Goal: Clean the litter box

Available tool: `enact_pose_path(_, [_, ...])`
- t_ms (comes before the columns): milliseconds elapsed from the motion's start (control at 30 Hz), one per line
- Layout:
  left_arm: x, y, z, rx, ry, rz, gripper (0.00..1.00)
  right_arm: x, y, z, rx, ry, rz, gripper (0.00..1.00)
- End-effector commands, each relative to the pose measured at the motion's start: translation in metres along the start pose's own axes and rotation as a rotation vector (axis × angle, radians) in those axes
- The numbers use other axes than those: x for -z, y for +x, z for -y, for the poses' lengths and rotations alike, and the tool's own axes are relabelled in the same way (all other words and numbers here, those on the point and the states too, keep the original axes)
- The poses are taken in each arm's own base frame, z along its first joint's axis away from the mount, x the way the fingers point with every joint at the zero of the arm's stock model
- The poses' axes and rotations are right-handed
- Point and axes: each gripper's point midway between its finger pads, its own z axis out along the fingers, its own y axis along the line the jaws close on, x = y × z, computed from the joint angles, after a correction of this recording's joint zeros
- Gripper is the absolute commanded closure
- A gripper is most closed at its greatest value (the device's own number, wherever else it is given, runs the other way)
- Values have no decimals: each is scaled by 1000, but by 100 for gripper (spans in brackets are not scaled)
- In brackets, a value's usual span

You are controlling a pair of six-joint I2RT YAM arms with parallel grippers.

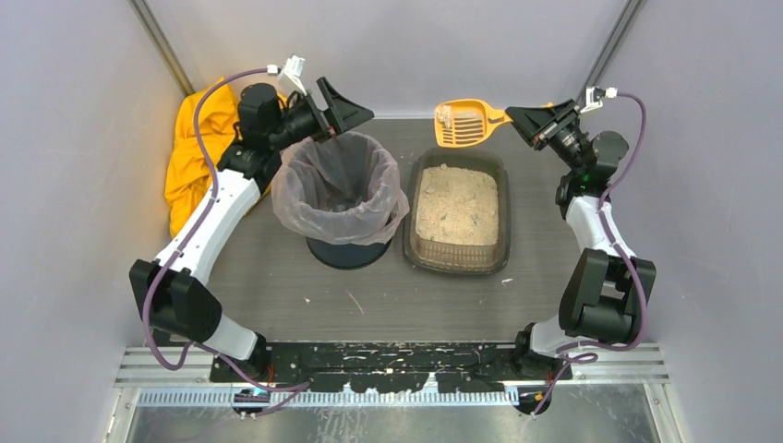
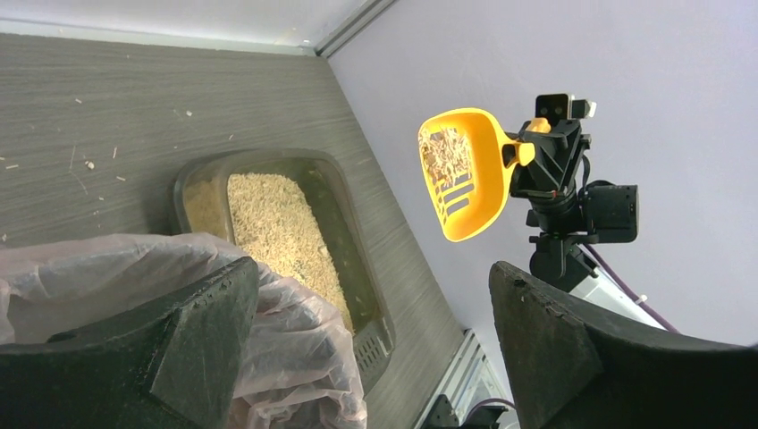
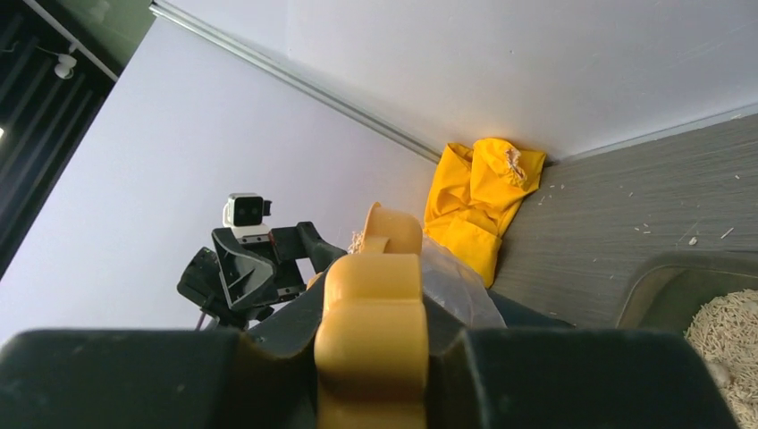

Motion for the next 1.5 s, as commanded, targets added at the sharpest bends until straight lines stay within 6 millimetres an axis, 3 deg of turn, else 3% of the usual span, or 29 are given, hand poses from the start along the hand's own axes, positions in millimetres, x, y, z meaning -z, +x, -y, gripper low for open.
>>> enact_pose_path(0, [1,-22,23,-62,74,46,1,2,-4,-34,48,-98,25,99])
enact_pose_path(167, [3,-19,21,-61,64,42,2,14,-10,-41,-47,-244,81,99])
enact_pose_path(267, [5,-17,18,-58,56,40,2,14,-16,-35,-82,-259,89,99])
enact_pose_path(367, [5,-16,17,-56,54,40,2,8,-14,-23,-72,-194,78,99])
enact_pose_path(500, [5,-18,19,-59,55,43,2,12,-19,-6,-85,-106,102,99])
enact_pose_path(700, [3,-17,16,-49,54,43,2,16,-9,26,-159,3,93,99])
enact_pose_path(900, [2,-15,14,-42,52,37,2,21,-13,41,-171,55,151,99])
enact_pose_path(1000, [0,-14,11,-37,48,34,2,12,3,33,-167,22,107,99])
enact_pose_path(1100, [1,-15,12,-37,46,41,2,35,-25,41,-196,18,239,99])
enact_pose_path(1133, [1,-15,12,-39,45,41,2,34,-25,42,-203,7,229,99])
enact_pose_path(1233, [-1,-13,8,-33,39,31,1,12,-1,32,-210,-30,120,99])
enact_pose_path(1367, [-2,-16,11,-25,45,41,2,17,-14,25,-192,-24,171,99])
enact_pose_path(1467, [0,-20,14,-32,49,50,2,6,-11,10,-167,-21,125,99])
